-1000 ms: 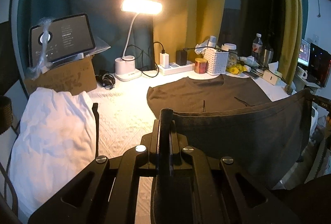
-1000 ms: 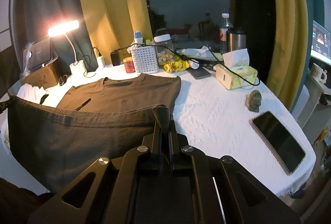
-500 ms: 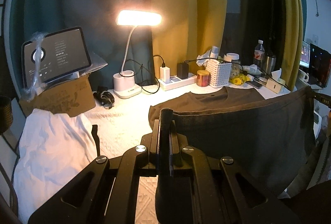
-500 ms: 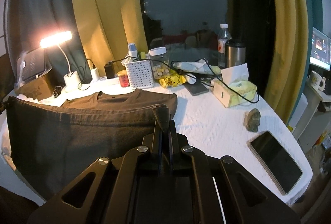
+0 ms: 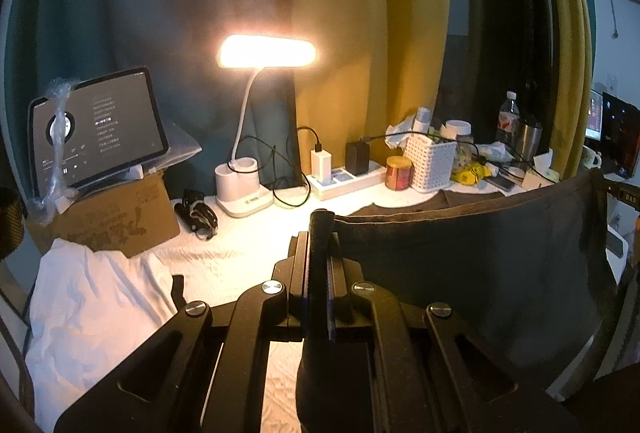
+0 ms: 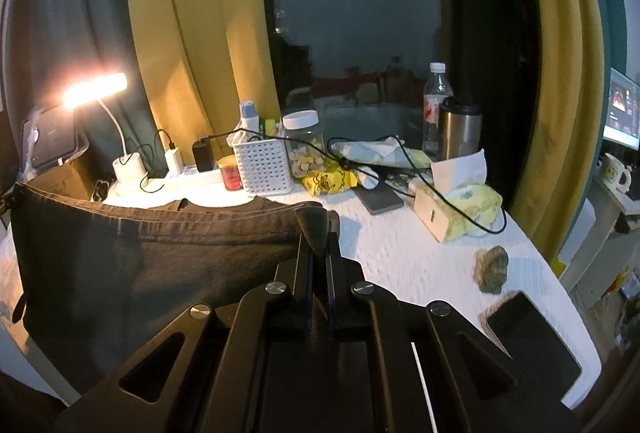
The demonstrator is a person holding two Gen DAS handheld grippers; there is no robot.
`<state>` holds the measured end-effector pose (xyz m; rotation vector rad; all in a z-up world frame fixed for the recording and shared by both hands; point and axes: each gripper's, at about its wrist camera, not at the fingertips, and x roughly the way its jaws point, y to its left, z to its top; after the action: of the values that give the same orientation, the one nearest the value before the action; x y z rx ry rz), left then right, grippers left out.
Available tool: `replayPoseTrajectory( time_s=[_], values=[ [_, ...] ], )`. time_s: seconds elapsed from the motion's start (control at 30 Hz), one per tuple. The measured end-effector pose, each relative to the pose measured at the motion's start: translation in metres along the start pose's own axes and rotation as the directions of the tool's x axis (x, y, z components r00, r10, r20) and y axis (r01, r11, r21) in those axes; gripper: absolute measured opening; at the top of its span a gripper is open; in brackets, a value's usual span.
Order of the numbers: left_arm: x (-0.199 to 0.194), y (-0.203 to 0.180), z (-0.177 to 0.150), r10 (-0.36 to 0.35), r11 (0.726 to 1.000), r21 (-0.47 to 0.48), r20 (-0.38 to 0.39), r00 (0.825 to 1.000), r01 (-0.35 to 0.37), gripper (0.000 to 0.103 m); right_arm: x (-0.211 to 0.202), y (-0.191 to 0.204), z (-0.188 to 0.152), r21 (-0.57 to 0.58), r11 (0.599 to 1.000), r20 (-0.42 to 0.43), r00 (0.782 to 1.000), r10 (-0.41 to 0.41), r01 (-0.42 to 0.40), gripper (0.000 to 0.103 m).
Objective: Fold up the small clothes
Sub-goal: 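Lift the hem with both grippers and fold it over toward the collar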
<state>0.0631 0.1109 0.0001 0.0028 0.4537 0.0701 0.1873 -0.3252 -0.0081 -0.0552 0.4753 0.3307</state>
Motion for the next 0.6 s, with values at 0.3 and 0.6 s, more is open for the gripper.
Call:
replayPoseTrajectory(
  time_s=[0.3, 0.6],
  values=[
    [0.017, 0.004, 0.019, 0.02, 0.999, 0.026, 0.021, 1.0, -0.02, 0.004, 0.022, 0.003, 0.026, -0.022, 1.0, 0.042, 0.999, 0.007, -0.006, 0.006],
    [0.041, 0.011, 0.029, 0.046, 0.998, 0.046, 0.006, 0.999, -0.046, 0.004, 0.056, 0.003, 0.046, -0.051, 0.999, 0.042, 0.999, 0.012, -0.009, 0.006]
  ],
)
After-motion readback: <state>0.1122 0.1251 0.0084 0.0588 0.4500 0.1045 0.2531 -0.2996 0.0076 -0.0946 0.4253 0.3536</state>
